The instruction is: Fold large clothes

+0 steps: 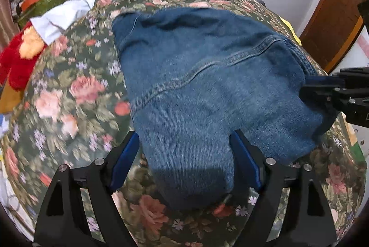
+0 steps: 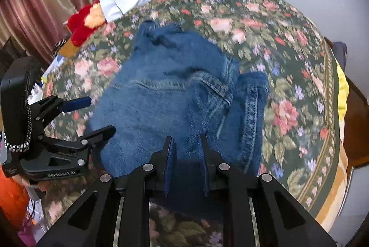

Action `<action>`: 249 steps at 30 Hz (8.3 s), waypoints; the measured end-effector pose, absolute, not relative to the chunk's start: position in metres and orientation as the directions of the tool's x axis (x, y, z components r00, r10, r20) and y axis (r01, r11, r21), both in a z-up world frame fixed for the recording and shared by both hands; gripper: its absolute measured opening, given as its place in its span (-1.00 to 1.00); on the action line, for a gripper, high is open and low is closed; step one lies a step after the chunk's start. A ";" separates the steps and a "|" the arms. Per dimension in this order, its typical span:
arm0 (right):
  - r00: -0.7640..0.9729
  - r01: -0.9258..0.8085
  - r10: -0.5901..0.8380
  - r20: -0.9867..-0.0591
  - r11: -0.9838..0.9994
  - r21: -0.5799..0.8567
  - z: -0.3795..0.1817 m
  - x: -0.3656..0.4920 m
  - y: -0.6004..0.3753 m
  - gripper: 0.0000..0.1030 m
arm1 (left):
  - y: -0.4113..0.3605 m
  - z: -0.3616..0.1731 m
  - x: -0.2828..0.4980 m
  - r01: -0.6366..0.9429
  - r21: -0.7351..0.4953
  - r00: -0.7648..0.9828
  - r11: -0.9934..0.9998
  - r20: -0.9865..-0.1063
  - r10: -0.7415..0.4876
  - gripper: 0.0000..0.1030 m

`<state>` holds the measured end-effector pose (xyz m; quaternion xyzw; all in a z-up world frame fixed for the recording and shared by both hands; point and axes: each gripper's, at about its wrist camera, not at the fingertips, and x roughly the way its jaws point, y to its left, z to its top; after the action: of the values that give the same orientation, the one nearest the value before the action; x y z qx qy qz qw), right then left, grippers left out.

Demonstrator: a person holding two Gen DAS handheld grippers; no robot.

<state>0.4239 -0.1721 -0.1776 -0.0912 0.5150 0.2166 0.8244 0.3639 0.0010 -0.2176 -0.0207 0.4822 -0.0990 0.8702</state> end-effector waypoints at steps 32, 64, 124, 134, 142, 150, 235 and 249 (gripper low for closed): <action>0.358 -0.214 0.451 -0.818 0.892 0.398 -0.158 0.435 -0.249 0.98 | 0.096 -0.189 0.377 0.024 -0.321 0.530 0.947 -0.799 -0.284 0.67; 0.112 -0.233 0.655 -0.747 0.748 0.621 -0.234 0.514 -0.195 0.12 | 0.051 -0.235 0.467 0.013 -0.593 0.391 0.805 -0.738 -0.550 0.36; 0.287 -0.574 0.466 -0.837 0.783 0.239 -0.163 0.431 -0.036 0.23 | 0.176 -0.189 0.392 0.023 -0.005 0.583 1.000 -0.812 -0.017 0.41; 0.276 -0.580 0.373 -0.886 0.800 0.156 -0.224 0.469 -0.003 0.49 | 0.175 -0.212 0.459 -0.069 -0.022 0.542 0.997 -0.840 0.019 0.48; 0.294 -0.558 0.412 -0.863 0.807 0.195 -0.209 0.452 -0.040 0.50 | 0.160 -0.174 0.393 0.021 -0.021 0.637 1.000 -0.770 -0.030 0.49; 0.236 -0.582 0.382 -0.893 0.792 0.185 -0.224 0.411 -0.046 0.53 | 0.137 -0.204 0.318 0.011 0.124 0.591 0.992 -0.801 0.094 0.57; 0.818 -0.477 0.492 -0.299 0.870 0.126 0.017 0.122 -0.126 1.00 | 0.079 0.006 0.066 -0.182 -0.067 0.952 0.981 -0.263 0.158 0.99; 0.821 -0.474 0.488 -0.296 0.872 0.125 0.017 0.123 -0.126 1.00 | 0.082 0.008 0.066 -0.147 -0.090 0.958 0.985 -0.263 0.119 0.99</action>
<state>0.1226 -0.1260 0.0172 0.0228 0.1613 0.2521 0.9539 0.0655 0.0818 0.0081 -0.0542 0.1292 0.0672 0.9878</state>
